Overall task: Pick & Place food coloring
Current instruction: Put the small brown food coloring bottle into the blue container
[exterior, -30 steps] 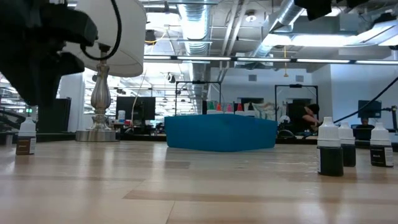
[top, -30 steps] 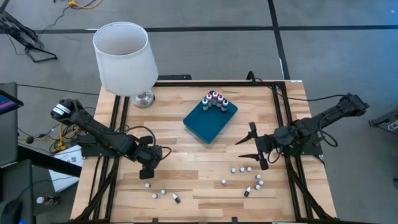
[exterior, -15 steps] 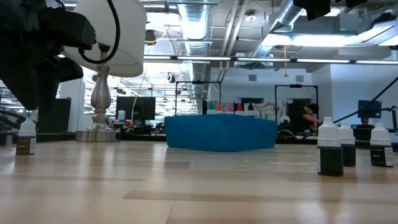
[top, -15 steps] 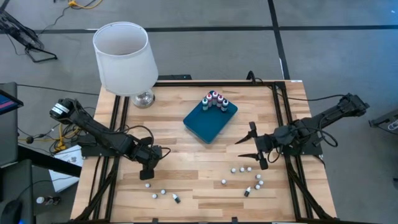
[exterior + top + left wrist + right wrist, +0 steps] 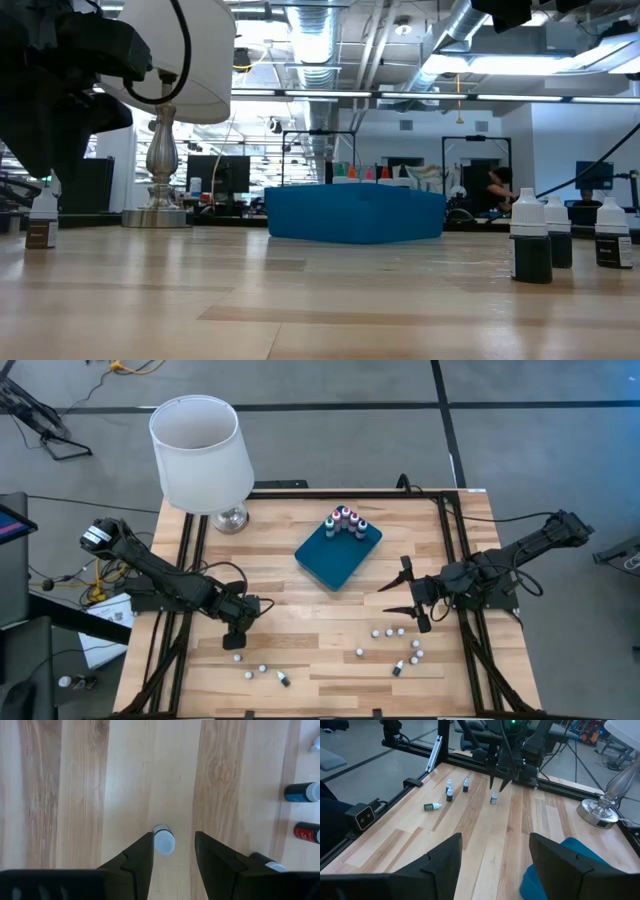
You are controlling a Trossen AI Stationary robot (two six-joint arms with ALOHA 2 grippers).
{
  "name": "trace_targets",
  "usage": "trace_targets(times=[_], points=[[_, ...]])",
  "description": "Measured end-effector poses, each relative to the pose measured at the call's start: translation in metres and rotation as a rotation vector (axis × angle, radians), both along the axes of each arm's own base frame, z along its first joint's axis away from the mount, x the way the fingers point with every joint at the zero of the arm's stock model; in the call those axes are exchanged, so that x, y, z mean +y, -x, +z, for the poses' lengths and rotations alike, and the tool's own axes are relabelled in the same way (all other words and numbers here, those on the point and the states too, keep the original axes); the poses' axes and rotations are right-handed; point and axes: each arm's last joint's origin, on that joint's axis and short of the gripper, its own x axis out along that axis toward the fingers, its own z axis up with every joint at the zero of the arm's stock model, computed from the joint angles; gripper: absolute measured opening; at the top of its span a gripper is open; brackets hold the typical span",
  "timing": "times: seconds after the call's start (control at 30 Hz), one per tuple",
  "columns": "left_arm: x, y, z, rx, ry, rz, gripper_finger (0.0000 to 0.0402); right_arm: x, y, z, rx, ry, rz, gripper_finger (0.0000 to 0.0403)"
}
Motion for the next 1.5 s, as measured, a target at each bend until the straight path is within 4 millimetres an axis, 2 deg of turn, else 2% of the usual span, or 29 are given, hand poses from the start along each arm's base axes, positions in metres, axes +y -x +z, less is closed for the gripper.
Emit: trace_targets(times=[0.93,1.17,1.5], points=[[0.001,0.001,-0.001,-0.005,-0.060,-0.065,0.0135,0.000,0.000,0.000,0.003,0.001,0.001,0.0223],[0.003,0.006,-0.015,0.022,-0.029,-0.047,0.0135,0.000,0.000,0.000,0.004,-0.005,-0.001,0.0223],[0.003,0.005,-0.015,0.005,-0.022,-0.052,0.0135,0.000,0.000,0.000,0.002,-0.006,-0.001,0.0223]])
